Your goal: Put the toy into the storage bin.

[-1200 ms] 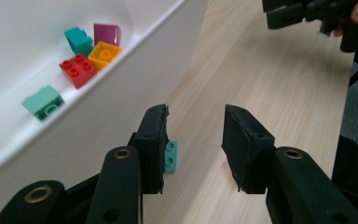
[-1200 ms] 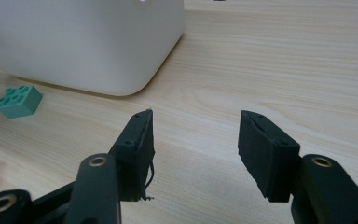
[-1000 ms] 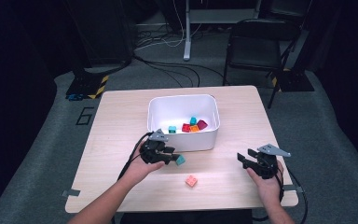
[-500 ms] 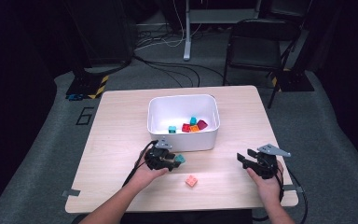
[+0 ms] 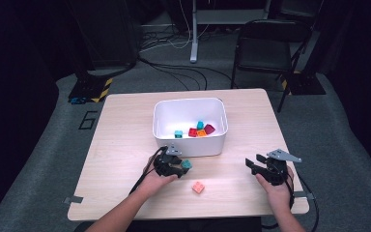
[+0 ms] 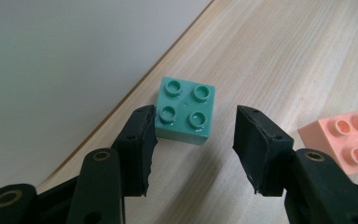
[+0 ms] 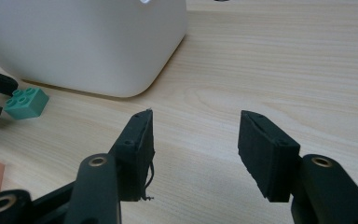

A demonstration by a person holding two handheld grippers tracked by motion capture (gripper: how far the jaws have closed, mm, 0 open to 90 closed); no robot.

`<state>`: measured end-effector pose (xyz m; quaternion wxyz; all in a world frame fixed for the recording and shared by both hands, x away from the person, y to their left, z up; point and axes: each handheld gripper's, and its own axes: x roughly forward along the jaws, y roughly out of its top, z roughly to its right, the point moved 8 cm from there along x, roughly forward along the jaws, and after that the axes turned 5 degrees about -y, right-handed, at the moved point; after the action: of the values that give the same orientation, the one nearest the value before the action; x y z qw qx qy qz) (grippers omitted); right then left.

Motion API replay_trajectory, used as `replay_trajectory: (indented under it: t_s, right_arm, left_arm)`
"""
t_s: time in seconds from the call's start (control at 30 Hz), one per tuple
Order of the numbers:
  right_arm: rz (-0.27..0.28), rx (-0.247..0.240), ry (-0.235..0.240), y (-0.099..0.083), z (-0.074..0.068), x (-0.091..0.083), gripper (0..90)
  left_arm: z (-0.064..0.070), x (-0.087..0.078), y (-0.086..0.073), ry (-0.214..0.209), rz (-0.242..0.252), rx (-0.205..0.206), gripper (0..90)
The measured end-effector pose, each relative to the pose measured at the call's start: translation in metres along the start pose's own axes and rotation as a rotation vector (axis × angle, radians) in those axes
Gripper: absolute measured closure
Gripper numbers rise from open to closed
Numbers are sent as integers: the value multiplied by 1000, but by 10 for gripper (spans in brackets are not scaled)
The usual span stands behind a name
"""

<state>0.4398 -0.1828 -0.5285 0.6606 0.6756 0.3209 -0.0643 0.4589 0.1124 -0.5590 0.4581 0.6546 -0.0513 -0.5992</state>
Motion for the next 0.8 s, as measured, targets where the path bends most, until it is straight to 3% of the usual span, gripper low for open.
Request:
replay_trajectory:
  t_s: [0.3,0.47,0.7,0.8]
  right_arm:
    - [-1,-1,1,0,0,0,450]
    - [-1,4,1,0,0,0,450]
    - [-2,7,6,0,0,0,450]
    - [-2,7,6,0,0,0,450]
  left_arm:
    - [-4,7,0,-1,-11,-2,466]
    - [5,12,0,-25,-29,31,515]
    - [8,19,4,-11,-25,33,518]
    - [9,22,6,5,-29,37,581]
